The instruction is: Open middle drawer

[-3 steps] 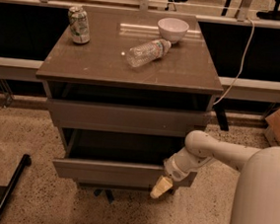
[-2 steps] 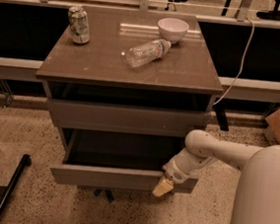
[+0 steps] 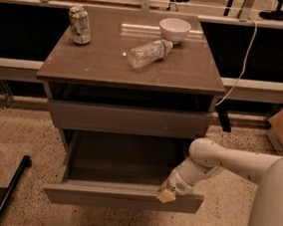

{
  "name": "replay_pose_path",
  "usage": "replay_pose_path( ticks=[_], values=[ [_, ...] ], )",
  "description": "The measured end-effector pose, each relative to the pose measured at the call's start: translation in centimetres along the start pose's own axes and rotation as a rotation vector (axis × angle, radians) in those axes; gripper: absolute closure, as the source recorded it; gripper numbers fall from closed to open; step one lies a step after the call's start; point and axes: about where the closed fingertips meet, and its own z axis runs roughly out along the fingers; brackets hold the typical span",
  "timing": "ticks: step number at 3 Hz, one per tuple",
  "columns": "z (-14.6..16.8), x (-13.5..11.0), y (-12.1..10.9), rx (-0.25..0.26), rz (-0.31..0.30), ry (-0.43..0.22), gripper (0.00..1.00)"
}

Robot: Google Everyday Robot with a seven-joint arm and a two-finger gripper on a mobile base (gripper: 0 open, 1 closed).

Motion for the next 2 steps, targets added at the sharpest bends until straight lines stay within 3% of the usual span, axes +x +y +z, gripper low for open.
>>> replay_pose_path(
  ticks=[2],
  values=[
    [0.8,2.1,4.3,-0.022,0.150,-0.048,1.00]
  ],
)
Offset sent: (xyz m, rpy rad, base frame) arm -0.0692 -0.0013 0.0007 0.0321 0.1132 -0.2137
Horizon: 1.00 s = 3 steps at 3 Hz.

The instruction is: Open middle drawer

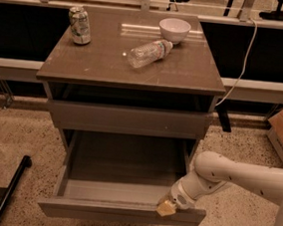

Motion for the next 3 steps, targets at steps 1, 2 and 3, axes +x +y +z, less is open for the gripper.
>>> replay_pose_path(
  ticks=[1,2,3],
  values=[
    [-0.74,-0.74,0.94,0.052,-0.045,-0.039,0.75],
    [-0.54,-0.62,0.99,0.044,-0.043,-0.035,0.50],
    [-0.40,-0.61,1.06,0.041,-0.043,-0.034,0.27]
  ],
)
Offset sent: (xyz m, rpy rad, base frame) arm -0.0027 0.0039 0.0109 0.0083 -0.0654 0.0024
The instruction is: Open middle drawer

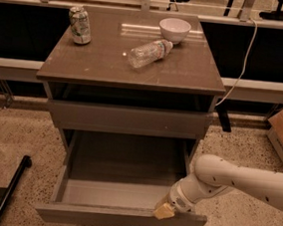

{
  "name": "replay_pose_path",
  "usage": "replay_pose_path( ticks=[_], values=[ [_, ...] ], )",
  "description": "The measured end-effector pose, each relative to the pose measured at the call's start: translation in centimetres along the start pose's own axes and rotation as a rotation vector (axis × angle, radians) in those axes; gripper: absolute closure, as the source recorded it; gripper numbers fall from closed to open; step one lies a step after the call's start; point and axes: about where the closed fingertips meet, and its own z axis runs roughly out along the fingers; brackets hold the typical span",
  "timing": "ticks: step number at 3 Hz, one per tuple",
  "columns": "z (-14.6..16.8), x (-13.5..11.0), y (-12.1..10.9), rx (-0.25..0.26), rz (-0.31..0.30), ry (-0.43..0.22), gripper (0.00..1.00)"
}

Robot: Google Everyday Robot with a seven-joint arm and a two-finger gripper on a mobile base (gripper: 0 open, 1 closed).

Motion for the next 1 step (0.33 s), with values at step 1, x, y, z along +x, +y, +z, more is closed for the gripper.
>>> replay_pose_path(
  ticks=[1],
  values=[
    [0.12,0.02,0.08,-0.003,0.000,0.001,0.05]
  ],
)
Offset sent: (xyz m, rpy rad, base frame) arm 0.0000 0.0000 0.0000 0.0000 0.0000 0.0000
